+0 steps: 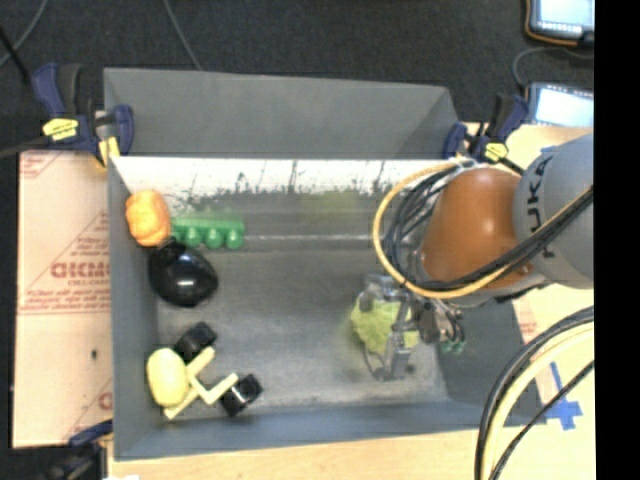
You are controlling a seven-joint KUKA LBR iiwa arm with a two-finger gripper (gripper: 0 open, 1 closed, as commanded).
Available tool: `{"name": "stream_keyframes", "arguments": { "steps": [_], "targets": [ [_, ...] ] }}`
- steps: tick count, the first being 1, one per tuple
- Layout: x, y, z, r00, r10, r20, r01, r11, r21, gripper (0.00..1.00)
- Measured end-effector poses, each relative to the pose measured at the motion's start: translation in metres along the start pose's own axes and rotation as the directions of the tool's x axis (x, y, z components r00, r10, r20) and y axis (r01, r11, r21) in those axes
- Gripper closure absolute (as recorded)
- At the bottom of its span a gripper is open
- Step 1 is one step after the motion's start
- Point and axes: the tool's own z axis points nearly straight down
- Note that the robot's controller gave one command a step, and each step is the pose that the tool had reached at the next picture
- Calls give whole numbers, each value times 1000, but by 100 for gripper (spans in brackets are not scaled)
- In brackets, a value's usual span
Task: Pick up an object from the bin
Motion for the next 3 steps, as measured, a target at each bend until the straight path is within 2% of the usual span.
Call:
{"name": "stream_keyframes", "arguments": {
  "steps": [1,2,3],
  "targets": [
    [-1,-5,14,1000,-3,-6,3,1000,0,0],
    [6,-7,45,999,50,3,-50,999,-1,0],
    [0,-20,55,994,106,-3,-106,994,-2,0]
  ]
}}
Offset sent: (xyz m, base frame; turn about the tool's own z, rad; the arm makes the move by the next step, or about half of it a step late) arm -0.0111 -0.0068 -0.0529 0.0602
